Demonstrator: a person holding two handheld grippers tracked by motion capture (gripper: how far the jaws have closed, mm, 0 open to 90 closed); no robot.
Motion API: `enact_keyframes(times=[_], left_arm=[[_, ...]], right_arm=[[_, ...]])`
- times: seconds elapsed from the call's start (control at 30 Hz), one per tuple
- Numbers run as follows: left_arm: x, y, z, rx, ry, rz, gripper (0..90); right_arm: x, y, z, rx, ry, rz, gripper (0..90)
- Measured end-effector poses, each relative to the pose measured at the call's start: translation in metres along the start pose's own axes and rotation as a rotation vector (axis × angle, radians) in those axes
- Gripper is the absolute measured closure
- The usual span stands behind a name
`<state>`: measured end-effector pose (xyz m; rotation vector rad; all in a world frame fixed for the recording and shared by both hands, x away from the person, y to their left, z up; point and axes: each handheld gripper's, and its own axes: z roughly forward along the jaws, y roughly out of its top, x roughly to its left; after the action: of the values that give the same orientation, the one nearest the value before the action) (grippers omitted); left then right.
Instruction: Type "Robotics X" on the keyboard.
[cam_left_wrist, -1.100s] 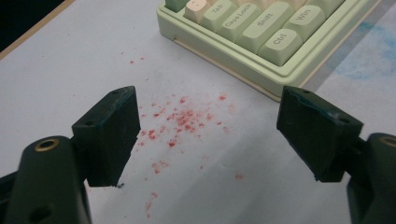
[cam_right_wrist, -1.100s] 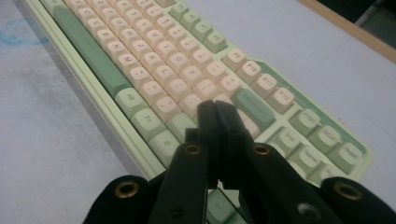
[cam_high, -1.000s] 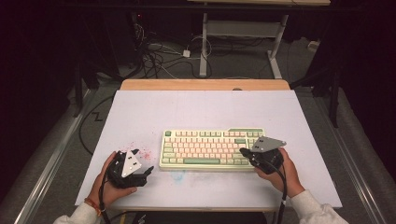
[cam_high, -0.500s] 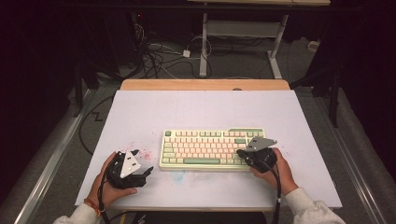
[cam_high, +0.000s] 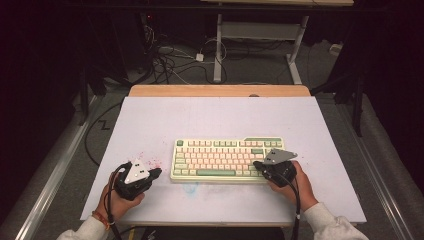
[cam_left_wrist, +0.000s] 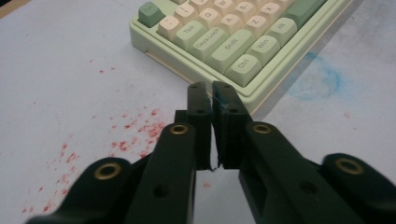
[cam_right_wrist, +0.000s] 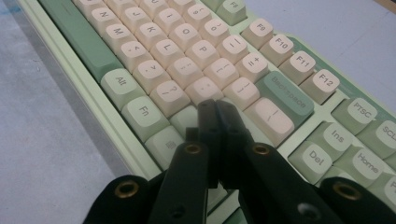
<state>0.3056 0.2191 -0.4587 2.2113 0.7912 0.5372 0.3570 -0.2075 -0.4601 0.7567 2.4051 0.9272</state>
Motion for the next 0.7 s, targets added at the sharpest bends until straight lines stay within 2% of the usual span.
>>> enact_keyframes(times=[0.4,0.47,0.7], left_arm=[[-0.002,0.030,0.013,0.020,-0.040,0.026,87.3],[-0.001,0.036,0.016,0.022,-0.062,0.016,87.3],[-0.005,0.062,0.033,0.045,-0.072,0.052,86.6]], right_arm=[[0.001,-0.001,0.000,-0.004,-0.002,0.003,90.0],[0.001,-0.001,0.000,-0.006,-0.003,0.006,90.0],[0.002,-0.001,0.000,-0.005,-0.009,0.002,90.0]])
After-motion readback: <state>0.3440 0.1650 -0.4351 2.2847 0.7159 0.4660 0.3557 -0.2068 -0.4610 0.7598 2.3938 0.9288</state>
